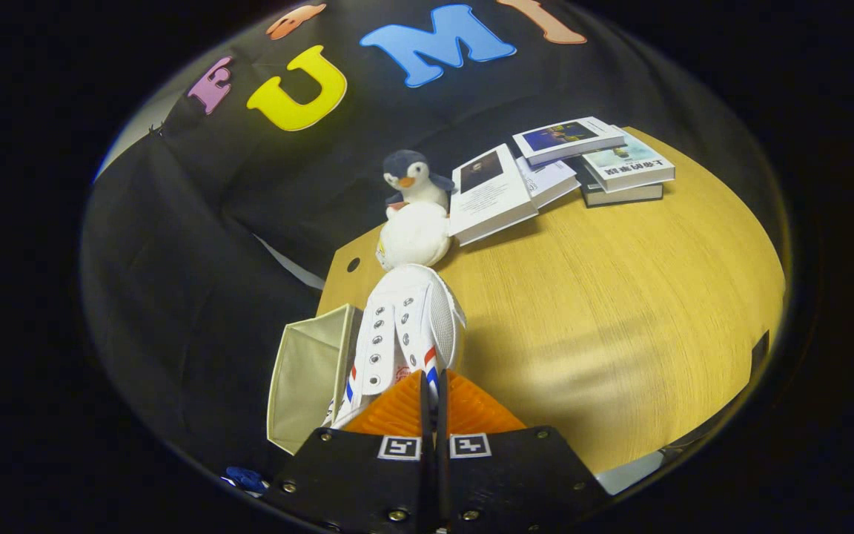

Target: Open the storage box then place both shoes into the box .Put the left shoe in first, then the right shoe, with the right side of both shoes facing outward in a uniform manner.

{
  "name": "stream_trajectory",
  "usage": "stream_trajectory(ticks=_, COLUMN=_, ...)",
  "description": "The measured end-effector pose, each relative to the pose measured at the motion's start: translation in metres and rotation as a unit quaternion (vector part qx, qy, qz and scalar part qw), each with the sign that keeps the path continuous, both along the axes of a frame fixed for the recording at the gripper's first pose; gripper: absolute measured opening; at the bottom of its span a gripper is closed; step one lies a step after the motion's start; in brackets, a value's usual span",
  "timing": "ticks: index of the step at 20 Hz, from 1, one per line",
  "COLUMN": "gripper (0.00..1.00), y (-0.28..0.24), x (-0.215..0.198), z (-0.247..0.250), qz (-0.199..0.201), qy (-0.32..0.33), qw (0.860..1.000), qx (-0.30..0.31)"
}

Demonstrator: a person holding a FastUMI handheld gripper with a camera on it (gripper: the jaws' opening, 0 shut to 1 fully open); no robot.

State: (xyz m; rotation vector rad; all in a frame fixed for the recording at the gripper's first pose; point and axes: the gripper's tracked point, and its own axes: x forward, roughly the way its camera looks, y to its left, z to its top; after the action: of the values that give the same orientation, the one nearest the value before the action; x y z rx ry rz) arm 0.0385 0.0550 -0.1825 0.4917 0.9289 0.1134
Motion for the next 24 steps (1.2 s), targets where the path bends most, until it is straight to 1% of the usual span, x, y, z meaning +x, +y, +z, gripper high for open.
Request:
stream_trajectory(ticks=5, gripper=0.00, y=0.050, x=0.007, z=0.008, qz=0.013, qy=-0.009, qw=1.000, qx=0.011)
stream_trajectory(ticks=12, gripper=0.00, y=0.109, x=0.009, z=0.003, qz=0.030, qy=-0.012, qw=0.999, qx=0.011)
stream_trajectory(ticks=18, gripper=0.00, y=0.146, x=0.007, z=-0.011, qz=0.039, qy=-0.008, qw=0.999, qx=-0.005)
stream_trajectory(ticks=20, gripper=0.00, y=0.149, x=0.009, z=-0.020, qz=0.039, qy=-0.011, qw=0.999, qx=-0.028)
stream_trajectory(ticks=21, gripper=0.01, y=0.151, x=0.010, z=-0.024, qz=0.046, qy=-0.014, qw=0.998, qx=-0.039)
stream_trajectory(ticks=22, gripper=0.08, y=0.154, x=0.011, z=-0.019, qz=0.050, qy=-0.030, qw=0.998, qx=-0.038)
stream_trajectory(ticks=23, gripper=0.34, y=0.158, x=0.016, z=-0.012, qz=0.051, qy=-0.049, qw=0.997, qx=-0.037)
stream_trajectory(ticks=24, gripper=0.56, y=0.153, x=0.019, z=-0.005, qz=0.049, qy=-0.064, qw=0.996, qx=-0.047)
